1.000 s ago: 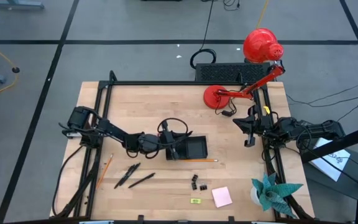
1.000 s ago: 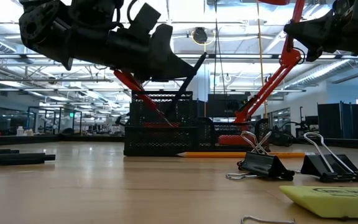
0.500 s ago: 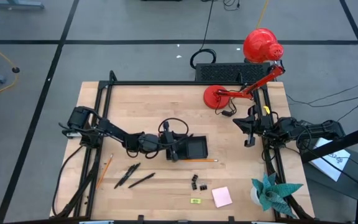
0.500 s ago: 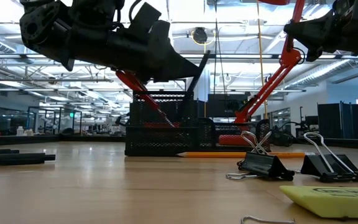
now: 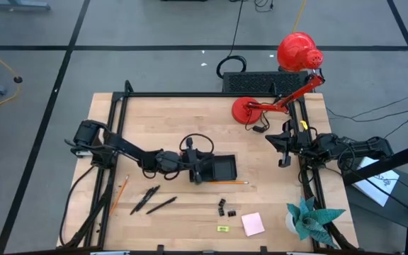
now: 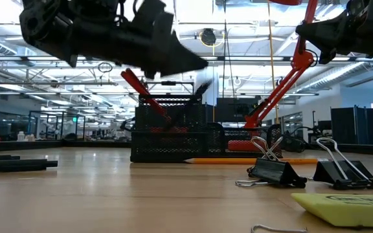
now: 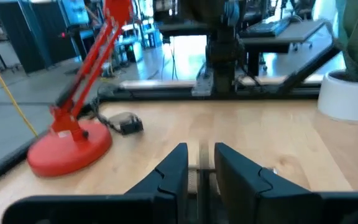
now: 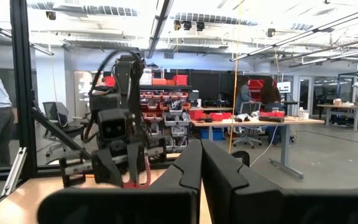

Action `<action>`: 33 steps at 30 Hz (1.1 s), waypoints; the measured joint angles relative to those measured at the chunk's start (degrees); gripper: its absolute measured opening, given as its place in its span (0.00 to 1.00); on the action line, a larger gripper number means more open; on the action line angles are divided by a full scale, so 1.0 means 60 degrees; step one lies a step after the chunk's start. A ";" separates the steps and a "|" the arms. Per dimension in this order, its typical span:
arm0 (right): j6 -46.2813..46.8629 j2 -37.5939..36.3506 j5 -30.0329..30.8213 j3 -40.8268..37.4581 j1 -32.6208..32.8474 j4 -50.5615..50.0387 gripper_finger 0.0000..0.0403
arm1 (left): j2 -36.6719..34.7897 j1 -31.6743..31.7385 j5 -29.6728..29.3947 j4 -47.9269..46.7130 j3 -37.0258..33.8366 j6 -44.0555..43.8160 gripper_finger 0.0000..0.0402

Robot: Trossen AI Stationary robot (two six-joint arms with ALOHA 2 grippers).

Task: Pick and place office supplies into organizer
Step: Put the pen into the top left compartment of the desk organizer, then put the right pen into the top left compartment of the desk organizer

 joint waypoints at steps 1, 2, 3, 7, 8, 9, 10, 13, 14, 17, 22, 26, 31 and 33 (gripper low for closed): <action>0.0000 -0.0003 -0.0004 -0.0003 0.0000 0.0000 0.01 | -0.0098 -0.0014 -0.0001 0.0014 0.0000 0.0098 0.23; 0.0000 -0.0003 -0.0004 -0.0002 0.0003 -0.0003 0.01 | -0.0229 -0.0020 -0.0030 -0.0077 0.0000 0.0160 0.23; 0.0000 -0.0003 -0.0017 -0.0003 0.0001 -0.0001 0.01 | -0.0371 -0.0025 -0.0087 -0.0278 0.0000 0.0184 0.24; -0.0004 -0.0003 -0.0022 -0.0003 0.0000 -0.0003 0.01 | -0.0961 -0.0033 -0.0229 -0.1017 0.0000 0.0319 0.28; -0.0015 -0.0003 -0.0018 -0.0003 0.0000 0.0000 0.01 | -0.1149 -0.0082 -0.0235 -0.1195 0.0000 0.0475 0.28; -0.0051 -0.0003 -0.0015 0.0000 0.0000 -0.0004 0.01 | -0.1364 -0.0144 -0.0249 -0.1297 0.0000 0.0680 0.28; -0.0051 -0.0003 -0.0015 0.0000 0.0000 -0.0004 0.01 | -0.1609 -0.0252 -0.0262 -0.1350 0.0000 0.0903 0.28; -0.0051 -0.0003 -0.0011 -0.0003 0.0002 -0.0004 0.01 | -0.2772 -0.0802 -0.0736 -0.2264 0.0019 0.1248 0.26; -0.0051 -0.0003 -0.0011 -0.0001 0.0002 -0.0004 0.01 | -0.3220 -0.1058 -0.1182 -0.3039 0.0134 0.1245 0.24; -0.0051 -0.0003 -0.0003 -0.0002 0.0000 -0.0004 0.01 | -0.4453 -0.2054 -0.3015 -0.6687 0.0835 0.0838 0.21; -0.0047 -0.0003 0.0004 -0.0001 0.0000 -0.0009 0.01 | -0.4997 -0.3909 -0.4904 -1.2359 0.2570 -0.2471 0.07; -0.0047 0.0000 0.0004 -0.0003 0.0000 -0.0007 0.01 | -0.4717 -0.4642 -0.3450 -1.4021 0.3190 -0.5181 0.02; 0.0029 0.0000 0.0003 -0.0002 0.0001 0.0034 0.01 | -0.3656 -0.5009 -0.2125 -1.4485 0.2938 -0.6976 0.09; 0.0031 0.0000 0.0003 -0.0002 0.0000 0.0039 0.01 | -0.3044 -0.5009 -0.1417 -1.4766 0.2910 -0.7784 0.13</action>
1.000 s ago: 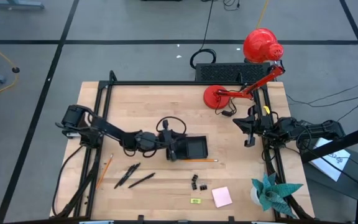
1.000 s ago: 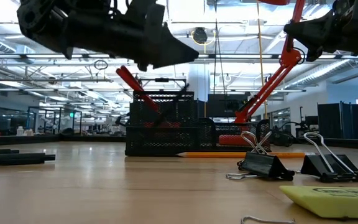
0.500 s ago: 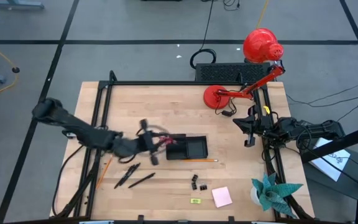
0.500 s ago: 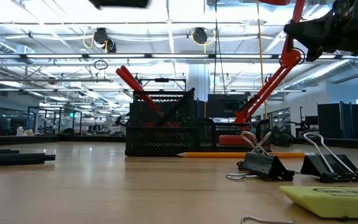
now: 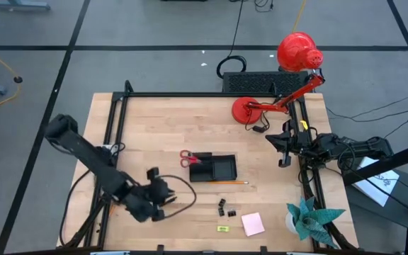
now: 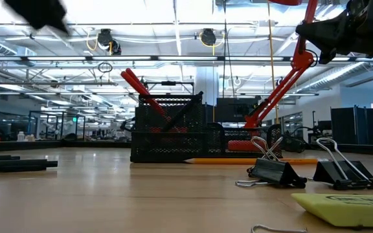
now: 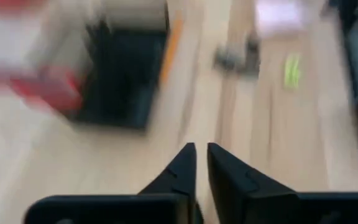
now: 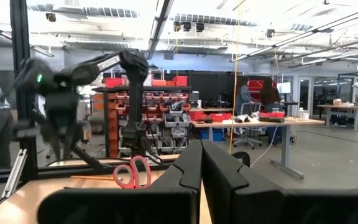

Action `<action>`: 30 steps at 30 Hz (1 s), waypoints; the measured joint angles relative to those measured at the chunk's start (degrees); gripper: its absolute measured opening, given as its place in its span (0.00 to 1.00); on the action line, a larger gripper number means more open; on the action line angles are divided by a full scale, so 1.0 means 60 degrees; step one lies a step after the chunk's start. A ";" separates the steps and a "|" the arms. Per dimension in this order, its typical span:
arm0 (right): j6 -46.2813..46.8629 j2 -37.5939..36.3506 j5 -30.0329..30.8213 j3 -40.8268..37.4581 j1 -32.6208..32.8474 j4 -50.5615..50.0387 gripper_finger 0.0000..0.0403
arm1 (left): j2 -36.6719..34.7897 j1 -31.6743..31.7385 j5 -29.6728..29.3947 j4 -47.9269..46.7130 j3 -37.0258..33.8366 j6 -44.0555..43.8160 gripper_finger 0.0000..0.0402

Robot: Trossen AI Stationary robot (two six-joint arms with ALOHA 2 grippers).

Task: Pick and place office supplies into organizer
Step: Put the right pen into the top left compartment of the desk organizer

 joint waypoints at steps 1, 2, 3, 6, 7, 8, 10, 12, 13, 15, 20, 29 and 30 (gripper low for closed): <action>0.0002 0.0004 -0.0003 -0.0002 0.0000 -0.0017 0.01 | 0.0324 0.0010 0.0309 -0.0091 -0.0021 -0.0211 0.16; 0.0002 0.0004 -0.0003 0.0000 0.0000 -0.0040 0.01 | 0.0656 0.0033 0.0571 -0.0065 -0.0025 -0.0316 0.19; 0.0002 0.0004 -0.0003 -0.0001 0.0000 -0.0043 0.01 | 0.0951 0.0067 0.0763 0.0007 -0.0025 -0.0362 0.23; 0.0002 0.0004 -0.0002 0.0002 0.0000 -0.0044 0.01 | 0.1657 0.0191 0.1467 0.0027 -0.0022 -0.0561 0.35; 0.0002 0.0004 -0.0003 -0.0002 0.0001 -0.0045 0.01 | 0.1862 0.0268 0.1679 0.0045 -0.0022 -0.0633 0.40; 0.0002 0.0004 -0.0003 -0.0002 0.0000 -0.0043 0.01 | 0.2033 0.0376 0.1889 0.0090 -0.0022 -0.0694 0.44; 0.0006 0.0007 -0.0003 0.0002 0.0004 -0.0046 0.01 | 0.2323 0.0577 0.2461 0.0151 -0.0022 -0.0807 0.51; 0.0006 0.0007 -0.0002 -0.0002 0.0000 -0.0044 0.01 | 0.2545 0.0768 0.2909 0.0147 -0.0022 -0.0833 0.58; 0.0006 0.0007 -0.0003 0.0002 0.0000 -0.0046 0.01 | 0.2641 0.0849 0.3002 0.0155 -0.0018 -0.0879 0.61; 0.0006 0.0007 -0.0002 0.0000 0.0004 -0.0046 0.01 | 0.2805 0.0940 0.3158 0.0137 -0.0018 -0.0881 0.65; 0.0006 0.0007 -0.0003 -0.0002 0.0000 -0.0050 0.01 | 0.3094 0.1082 0.3244 0.0144 -0.0014 -0.0870 0.68; 0.0009 0.0007 -0.0005 0.0001 0.0001 -0.0050 0.01 | 0.3703 0.1064 0.3527 0.0090 0.0057 -0.0736 0.56; 0.0009 0.0007 -0.0010 0.0000 0.0000 -0.0050 0.01 | 0.3716 0.1064 0.3537 0.0082 0.0055 -0.0674 0.54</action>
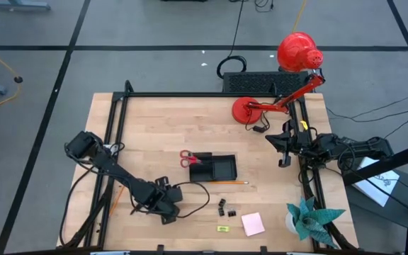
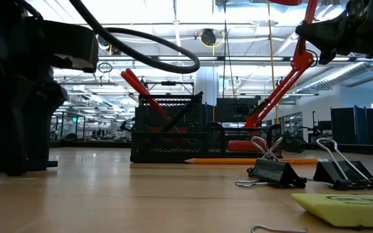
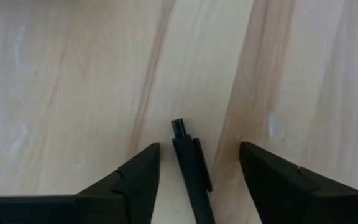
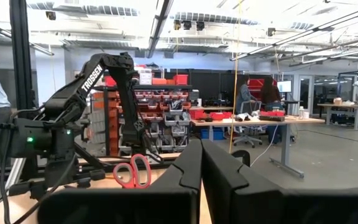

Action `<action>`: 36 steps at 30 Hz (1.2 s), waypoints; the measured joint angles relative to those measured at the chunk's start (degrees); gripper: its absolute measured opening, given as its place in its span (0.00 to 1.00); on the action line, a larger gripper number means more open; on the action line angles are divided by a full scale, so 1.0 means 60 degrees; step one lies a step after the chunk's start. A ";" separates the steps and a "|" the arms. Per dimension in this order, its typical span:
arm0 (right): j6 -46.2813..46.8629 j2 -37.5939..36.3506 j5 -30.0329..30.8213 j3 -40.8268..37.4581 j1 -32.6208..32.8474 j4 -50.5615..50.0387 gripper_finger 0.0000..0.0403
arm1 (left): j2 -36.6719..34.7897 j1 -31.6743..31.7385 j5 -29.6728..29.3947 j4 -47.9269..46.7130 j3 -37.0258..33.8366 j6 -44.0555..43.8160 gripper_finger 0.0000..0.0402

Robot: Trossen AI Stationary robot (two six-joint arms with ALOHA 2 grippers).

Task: Pick and place office supplies into organizer
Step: Put the right pen into the top left compartment of the desk organizer

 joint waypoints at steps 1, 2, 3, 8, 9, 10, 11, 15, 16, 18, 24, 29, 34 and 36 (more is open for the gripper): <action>0.0001 0.0000 0.0004 -0.0001 0.0001 -0.0001 0.01 | 0.0003 0.0000 0.0037 0.0000 0.0000 0.0059 0.52; 0.0004 0.0000 -0.0001 -0.0002 0.0000 0.0000 0.01 | 0.0010 0.0000 0.0069 -0.0007 0.0000 0.0101 0.49; 0.0004 0.0000 -0.0004 -0.0002 0.0000 0.0000 0.01 | 0.0013 0.0000 0.0094 -0.0017 0.0000 0.0119 0.47; 0.0004 0.0000 -0.0018 -0.0002 0.0000 0.0000 0.01 | 0.0021 0.0000 0.0204 -0.0034 -0.0011 0.0156 0.32; 0.0004 0.0000 -0.0018 -0.0001 0.0002 0.0000 0.01 | 0.0021 0.0004 0.0237 -0.0041 -0.0012 0.0152 0.29; 0.0004 0.0000 -0.0018 0.0001 0.0001 0.0000 0.01 | 0.0021 0.0004 0.0237 -0.0047 -0.0015 0.0152 0.27; 0.0004 0.0000 -0.0020 0.0000 0.0001 -0.0001 0.01 | 0.0021 0.0000 0.0237 -0.0051 -0.0018 0.0152 0.24; 0.0004 0.0000 -0.0022 0.0001 0.0000 0.0000 0.01 | 0.0021 0.0000 0.0261 -0.0044 -0.0024 0.0164 0.16; 0.0004 0.0000 -0.0022 0.0000 0.0000 0.0000 0.01 | 0.0021 0.0000 0.0266 -0.0020 -0.0027 0.0249 0.14; 0.0004 0.0000 -0.0022 -0.0001 0.0000 0.0000 0.01 | 0.0021 -0.0008 0.0237 0.0168 -0.0033 0.0560 0.11; 0.0004 0.0000 -0.0023 0.0001 0.0000 0.0000 0.01 | -0.0289 -0.0080 -0.0275 0.0989 -0.0031 0.1671 0.10; 0.0004 0.0000 -0.0022 -0.0002 0.0000 0.0000 0.01 | -0.1002 -0.0036 -0.0666 0.2501 -0.0037 0.2919 0.12; 0.0004 0.0000 -0.0020 0.0000 0.0000 0.0000 0.01 | -0.1774 0.0139 -0.1091 0.4330 -0.0025 0.4790 0.12; 0.0004 0.0000 -0.0018 -0.0002 0.0004 0.0003 0.01 | -0.2159 0.0262 -0.1368 0.5201 -0.0016 0.5647 0.12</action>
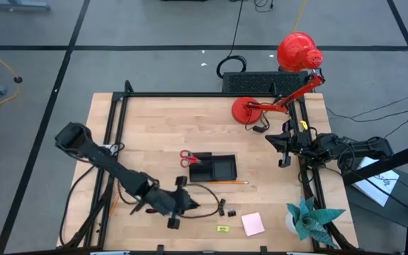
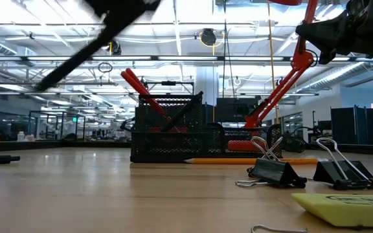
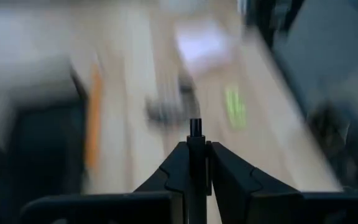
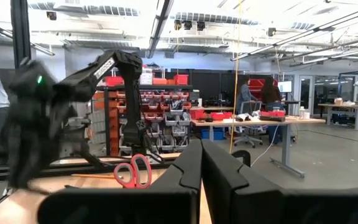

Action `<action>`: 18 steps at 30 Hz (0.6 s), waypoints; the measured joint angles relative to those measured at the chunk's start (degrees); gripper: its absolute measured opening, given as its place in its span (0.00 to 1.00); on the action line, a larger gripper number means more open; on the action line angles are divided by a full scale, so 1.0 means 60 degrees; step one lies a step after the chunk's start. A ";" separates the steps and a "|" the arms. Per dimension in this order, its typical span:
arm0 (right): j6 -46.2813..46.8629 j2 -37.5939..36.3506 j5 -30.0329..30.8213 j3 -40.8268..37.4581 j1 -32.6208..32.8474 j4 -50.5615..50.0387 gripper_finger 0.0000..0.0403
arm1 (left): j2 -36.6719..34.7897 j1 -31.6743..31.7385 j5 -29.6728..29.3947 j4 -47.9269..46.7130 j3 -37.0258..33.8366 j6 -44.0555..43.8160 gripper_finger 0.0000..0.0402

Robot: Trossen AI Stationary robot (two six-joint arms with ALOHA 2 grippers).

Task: Pick and place office supplies into organizer
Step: Put the right pen into the top left compartment of the desk organizer

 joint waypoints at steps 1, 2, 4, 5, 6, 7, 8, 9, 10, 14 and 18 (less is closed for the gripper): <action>0.0000 0.0000 -0.0004 0.0003 -0.0004 0.0001 0.01 | -0.0140 0.0090 -0.0127 0.0455 0.0029 0.0457 0.12; 0.0000 0.0000 -0.0004 0.0000 -0.0004 0.0008 0.01 | -0.0276 0.0176 -0.0208 0.0774 0.0034 0.0907 0.13; -0.0002 0.0000 -0.0004 0.0001 -0.0003 0.0009 0.01 | -0.0510 0.0382 -0.0247 0.1342 0.0009 0.1835 0.13; 0.0000 0.0000 -0.0004 0.0002 -0.0002 0.0002 0.01 | -0.0551 0.0536 -0.0262 0.1866 0.0012 0.2295 0.13; 0.0000 0.0000 -0.0004 0.0004 -0.0004 0.0004 0.01 | -0.0573 0.0695 -0.0269 0.2356 0.0024 0.2723 0.13; 0.0000 0.0000 -0.0004 0.0002 -0.0002 0.0004 0.01 | -0.0578 0.0832 -0.0286 0.2762 0.0027 0.3151 0.13; -0.0002 0.0000 -0.0004 0.0004 -0.0002 0.0004 0.01 | -0.0572 0.0964 -0.0304 0.3118 0.0027 0.3558 0.13; 0.0000 0.0004 -0.0004 0.0004 -0.0004 0.0002 0.01 | -0.0559 0.1086 -0.0310 0.3450 0.0027 0.3946 0.13; 0.0000 0.0003 -0.0004 0.0002 -0.0002 0.0005 0.01 | -0.0543 0.1224 -0.0311 0.3717 0.0024 0.4283 0.13; 0.0000 0.0004 -0.0007 0.0004 -0.0001 0.0004 0.01 | -0.0337 0.1937 -0.0264 0.4562 -0.0162 0.4851 0.13; -0.0002 0.0000 -0.0007 0.0003 -0.0004 0.0012 0.01 | -0.0353 0.2724 0.0011 0.6164 -0.0967 0.4580 0.13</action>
